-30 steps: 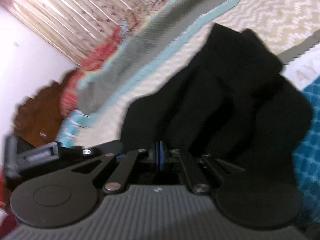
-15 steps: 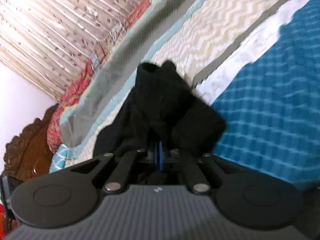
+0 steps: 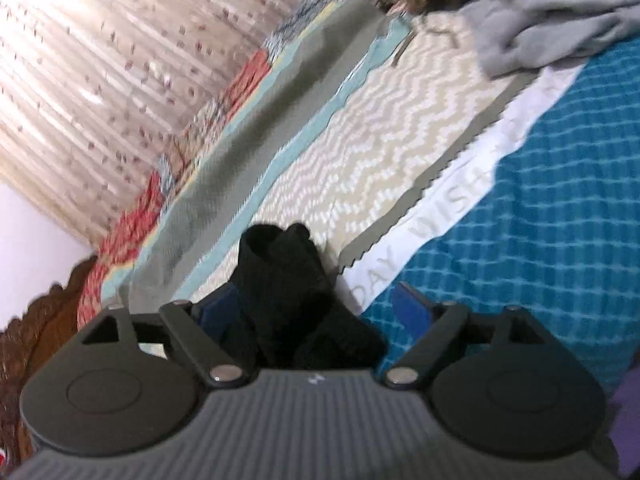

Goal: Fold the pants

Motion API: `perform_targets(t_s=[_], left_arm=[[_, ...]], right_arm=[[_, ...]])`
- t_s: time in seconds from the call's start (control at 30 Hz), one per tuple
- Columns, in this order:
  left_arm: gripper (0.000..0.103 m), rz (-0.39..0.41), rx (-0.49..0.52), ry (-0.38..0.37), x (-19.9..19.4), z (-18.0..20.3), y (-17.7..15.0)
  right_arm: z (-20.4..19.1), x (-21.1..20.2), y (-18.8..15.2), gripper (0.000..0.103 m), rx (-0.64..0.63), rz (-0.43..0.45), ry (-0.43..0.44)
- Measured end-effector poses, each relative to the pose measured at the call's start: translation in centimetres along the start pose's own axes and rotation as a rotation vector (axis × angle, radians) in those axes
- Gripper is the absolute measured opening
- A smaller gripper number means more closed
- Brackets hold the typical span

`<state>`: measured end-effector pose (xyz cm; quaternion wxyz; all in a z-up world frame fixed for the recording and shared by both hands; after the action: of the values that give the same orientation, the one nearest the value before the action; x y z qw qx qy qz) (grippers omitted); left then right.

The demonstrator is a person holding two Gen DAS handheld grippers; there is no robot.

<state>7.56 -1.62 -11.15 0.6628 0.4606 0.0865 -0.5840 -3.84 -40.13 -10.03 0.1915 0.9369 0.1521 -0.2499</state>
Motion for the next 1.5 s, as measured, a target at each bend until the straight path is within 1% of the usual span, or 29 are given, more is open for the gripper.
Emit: perform_targets(t_s=[0.13, 0.2, 0.3, 0.33, 0.43, 0.53, 0.63, 0.7, 0.73, 0.77, 0.8, 0.83, 0.9, 0.97, 1.03, 1.07, 1.1, 1.17, 1.37, 1.5], left_arm=[[0.094, -0.023, 0.012, 0.005, 1.1, -0.1, -0.2], [0.094, -0.033, 0.008, 0.002, 1.7, -0.2, -0.2], [0.091, -0.034, -0.006, -0.02, 2.2, -0.3, -0.2], [0.089, -0.035, -0.009, -0.023, 2.4, -0.3, -0.1], [0.087, -0.041, -0.018, -0.02, 3.0, -0.7, 0.0], [0.086, -0.05, -0.034, -0.024, 3.8, -1.2, -0.1], [0.085, -0.045, -0.031, -0.021, 4.3, -1.3, 0.0], [0.082, -0.046, -0.005, -0.005, 4.5, -0.9, 0.2], [0.079, -0.047, 0.007, 0.001, 4.6, -0.9, 0.2], [0.076, -0.047, 0.018, 0.008, 4.6, -0.8, 0.2], [0.075, -0.046, 0.024, 0.014, 4.7, -0.6, 0.2], [0.073, -0.046, 0.028, 0.016, 4.7, -0.5, 0.3], [0.072, -0.046, 0.041, 0.023, 4.8, -0.4, 0.2], [0.072, -0.047, 0.048, 0.025, 4.7, -0.5, 0.2], [0.072, -0.048, 0.055, 0.029, 4.7, -0.4, 0.2], [0.073, -0.049, 0.061, 0.031, 4.7, -0.3, 0.2], [0.073, -0.05, 0.067, 0.034, 4.8, -0.2, 0.3], [0.074, -0.049, 0.069, 0.034, 4.8, -0.2, 0.1], [0.074, -0.048, 0.085, 0.045, 4.8, -0.2, 0.0], [0.074, -0.051, 0.106, 0.058, 4.9, 0.0, 0.0]], right_arm=[[0.6, 1.7, -0.7, 0.087, -0.002, -0.05, -0.033], [0.7, 2.1, -1.0, 0.087, 0.002, -0.077, -0.025], [0.0, 2.6, -1.5, 0.089, -0.018, -0.118, -0.027], [-0.4, 2.8, -1.7, 0.089, -0.028, -0.133, -0.023], [-1.3, 3.3, -2.4, 0.088, -0.018, -0.207, 0.029], [-1.2, 3.6, -2.5, 0.088, -0.049, -0.194, 0.008], [-0.6, 3.8, -2.1, 0.088, 0.012, -0.182, 0.025], [-1.0, 3.9, -2.2, 0.087, 0.008, -0.176, 0.022], [-1.2, 3.8, -2.4, 0.086, -0.005, -0.172, 0.017], [-1.4, 3.7, -2.5, 0.079, -0.018, -0.169, 0.01], [-1.5, 3.6, -2.7, 0.065, -0.028, -0.167, 0.003], [-1.6, 3.4, -2.9, 0.06, -0.034, -0.171, 0.003], [-1.9, 2.9, -3.2, 0.055, -0.048, -0.168, 0.02], [-2.4, 2.5, -3.7, 0.055, -0.063, -0.157, 0.029], [-1.8, 2.5, -3.6, 0.056, -0.055, -0.15, 0.021], [-1.1, 2.5, -3.5, 0.06, -0.033, -0.145, 0.014], [-0.5, 2.7, -3.4, 0.062, -0.001, -0.145, 0.016], [0.3, 2.5, -3.3, 0.063, 0.041, -0.152, 0.049], [0.5, 2.2, -3.3, 0.068, 0.029, -0.165, 0.072], [0.7, 2.1, -3.3, 0.068, 0.035, -0.173, 0.085]])
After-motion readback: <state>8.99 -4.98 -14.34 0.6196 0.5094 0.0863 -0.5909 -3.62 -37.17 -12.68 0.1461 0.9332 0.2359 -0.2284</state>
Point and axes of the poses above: each gripper's, at about its wrist camera, not at the fingertips, and x roughly the way its jaws point, z to its right, y to its top, the point moved 6 cm from there along x, roughly the way its jaws point, and after that the axes turned 14 degrees about x, right-handed, at the moved point
